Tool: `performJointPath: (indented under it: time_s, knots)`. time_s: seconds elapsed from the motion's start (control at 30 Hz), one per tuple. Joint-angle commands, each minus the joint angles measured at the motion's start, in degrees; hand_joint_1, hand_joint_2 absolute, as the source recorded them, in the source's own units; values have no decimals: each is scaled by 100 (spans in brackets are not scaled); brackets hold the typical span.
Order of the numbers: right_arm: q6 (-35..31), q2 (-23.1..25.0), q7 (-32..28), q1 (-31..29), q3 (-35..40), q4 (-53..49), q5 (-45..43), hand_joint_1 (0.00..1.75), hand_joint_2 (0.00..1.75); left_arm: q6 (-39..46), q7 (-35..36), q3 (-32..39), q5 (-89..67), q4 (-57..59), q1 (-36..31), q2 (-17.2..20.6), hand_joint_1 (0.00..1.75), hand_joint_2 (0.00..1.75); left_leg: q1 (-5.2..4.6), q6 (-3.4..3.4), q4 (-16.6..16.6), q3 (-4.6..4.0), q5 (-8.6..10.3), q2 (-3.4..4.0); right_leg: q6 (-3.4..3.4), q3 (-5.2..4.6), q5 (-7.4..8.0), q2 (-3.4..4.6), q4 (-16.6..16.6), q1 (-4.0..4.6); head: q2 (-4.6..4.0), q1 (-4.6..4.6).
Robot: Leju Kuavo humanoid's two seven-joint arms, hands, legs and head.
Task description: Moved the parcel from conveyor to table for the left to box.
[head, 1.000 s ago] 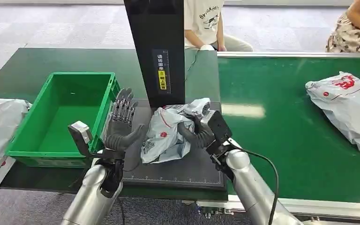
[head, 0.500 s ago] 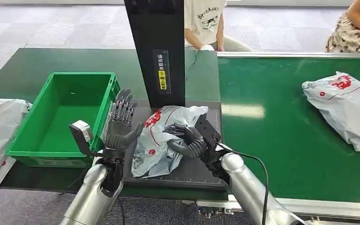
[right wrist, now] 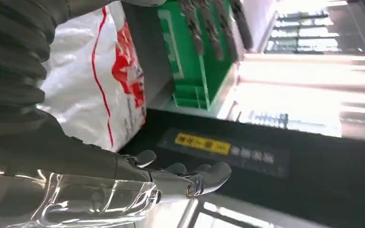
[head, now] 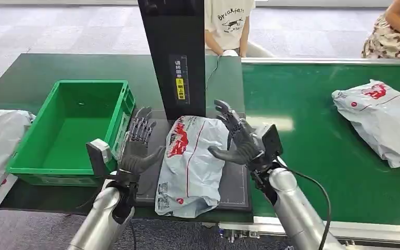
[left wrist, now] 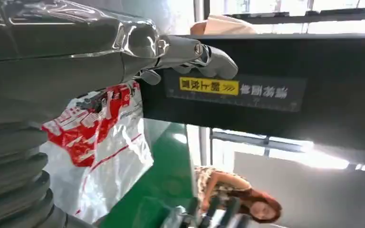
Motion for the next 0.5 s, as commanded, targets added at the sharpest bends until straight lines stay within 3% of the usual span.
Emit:
performJointPath:
  time_s: [0.03,0.33,0.5]
  knots:
    - [-106,-250,-87,520,-1081,-849,87,0,175,32,139,-602,-1228,789,-209,62,0,175,0,2,-10,12,2,-25,2,22,-5,-24,-12,0,0,0]
    - [-265,-315,-80,979,-1879,-1426,141,0,175,1079,1107,-1518,-4106,1836,-868,118,0,175,-1,2,-8,12,4,-31,1,23,-5,-29,-12,-1,0,0]
    - [-299,-266,-27,1106,-2130,-1629,202,0,175,1141,1836,-1804,-5247,2425,-1158,76,0,175,-1,1,-11,17,3,-25,1,26,-3,-23,-14,-1,0,0]
